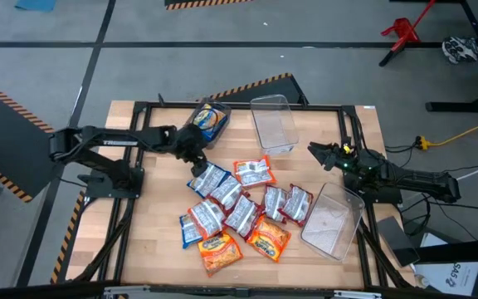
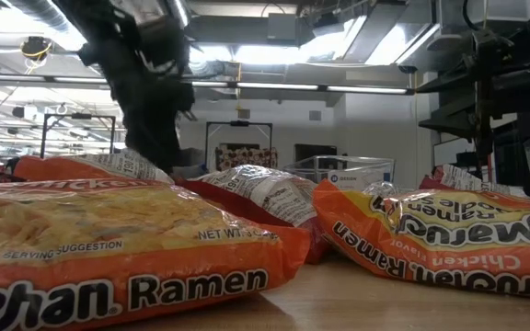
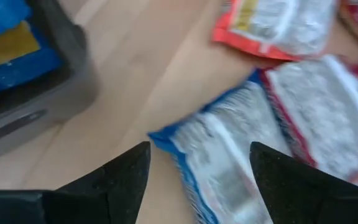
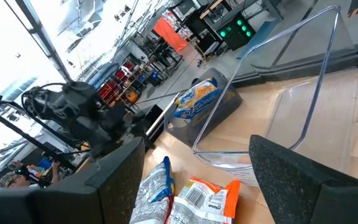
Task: Sort Maruchan noodles
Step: Put the blue noodle pack into the black bin
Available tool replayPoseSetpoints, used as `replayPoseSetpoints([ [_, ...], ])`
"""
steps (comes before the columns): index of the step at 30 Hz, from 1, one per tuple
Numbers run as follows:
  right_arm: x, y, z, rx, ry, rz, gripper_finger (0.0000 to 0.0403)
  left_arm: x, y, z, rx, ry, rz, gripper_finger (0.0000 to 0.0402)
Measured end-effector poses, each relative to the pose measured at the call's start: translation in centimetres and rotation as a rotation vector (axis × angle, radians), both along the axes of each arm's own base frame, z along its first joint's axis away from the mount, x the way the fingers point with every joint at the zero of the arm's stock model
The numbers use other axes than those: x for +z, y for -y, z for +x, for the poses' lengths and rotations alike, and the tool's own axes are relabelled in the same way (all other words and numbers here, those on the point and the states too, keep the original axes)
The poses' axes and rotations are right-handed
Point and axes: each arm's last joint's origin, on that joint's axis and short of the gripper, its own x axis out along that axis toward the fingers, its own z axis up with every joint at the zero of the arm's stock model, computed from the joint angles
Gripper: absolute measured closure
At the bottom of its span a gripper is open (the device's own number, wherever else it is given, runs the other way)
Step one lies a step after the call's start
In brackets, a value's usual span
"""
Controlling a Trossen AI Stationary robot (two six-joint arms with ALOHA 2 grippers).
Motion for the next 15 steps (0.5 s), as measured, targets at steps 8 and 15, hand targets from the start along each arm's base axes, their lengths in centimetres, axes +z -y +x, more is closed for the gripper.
replayPoseSetpoints([
  [8,0.0,-0.1,0.0,0.029,-0.001,0.003,0.0125,-3.3,-0.2,1.3,0.057,-0.094,-0.004,0.0132],
  [15,0.0,-0.1,0.1,0.046,-0.004,0.004,0.0125,-5.7,-0.3,2.4,0.072,-0.107,-0.132,0.0132],
])
